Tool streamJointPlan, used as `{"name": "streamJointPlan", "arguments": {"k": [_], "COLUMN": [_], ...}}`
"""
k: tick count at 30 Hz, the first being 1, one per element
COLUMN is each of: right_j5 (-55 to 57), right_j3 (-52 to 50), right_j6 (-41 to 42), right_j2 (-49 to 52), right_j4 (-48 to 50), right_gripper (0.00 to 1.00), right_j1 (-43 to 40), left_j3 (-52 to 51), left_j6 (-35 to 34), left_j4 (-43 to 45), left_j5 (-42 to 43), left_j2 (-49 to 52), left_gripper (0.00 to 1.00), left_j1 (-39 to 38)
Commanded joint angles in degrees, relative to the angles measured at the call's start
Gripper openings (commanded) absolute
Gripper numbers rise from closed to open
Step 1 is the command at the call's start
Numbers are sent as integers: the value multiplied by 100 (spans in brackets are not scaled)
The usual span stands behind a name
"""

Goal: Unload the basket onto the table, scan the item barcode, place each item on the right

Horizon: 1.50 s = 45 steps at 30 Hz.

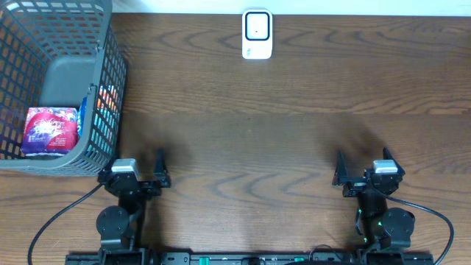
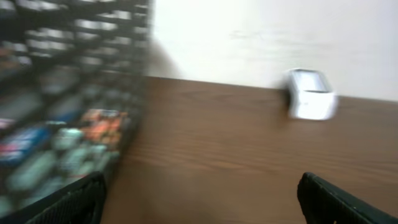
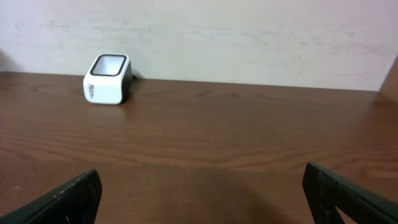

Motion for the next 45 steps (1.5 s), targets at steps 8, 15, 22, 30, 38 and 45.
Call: {"name": "streamJointPlan", "arguments": {"k": [8,15,22,30,38,45], "right_j5": [-33,-33,-33,-33,-33,-33], "right_j3": [-13,-13,-13,-13,-13,-13], "right_j6": [-26,-26,-26,-26,-26,-26], "right_j2": [-28,-28,-28,-28,-28,-28], "right_j4": [-11,-11,-11,-11,-11,-11], "right_gripper": [99,99,99,99,99,99], "right_j1": [96,96,96,96,96,96], "left_j3": [-79,-72,525,2350,3357,3626], "left_j6": [-1976,-2087,-1904,-1102,-905,-905], "left_j4": [1270,2378,2417,1099,846,1718], "left_j5": [2551,3088,3082,2559,3928,3755], "left_j2": [0,2,26,1255,2817,3351], "left_gripper": [98,98,98,98,98,98], "left_j1": [-24,-24,-22,-22,-24,-22]}}
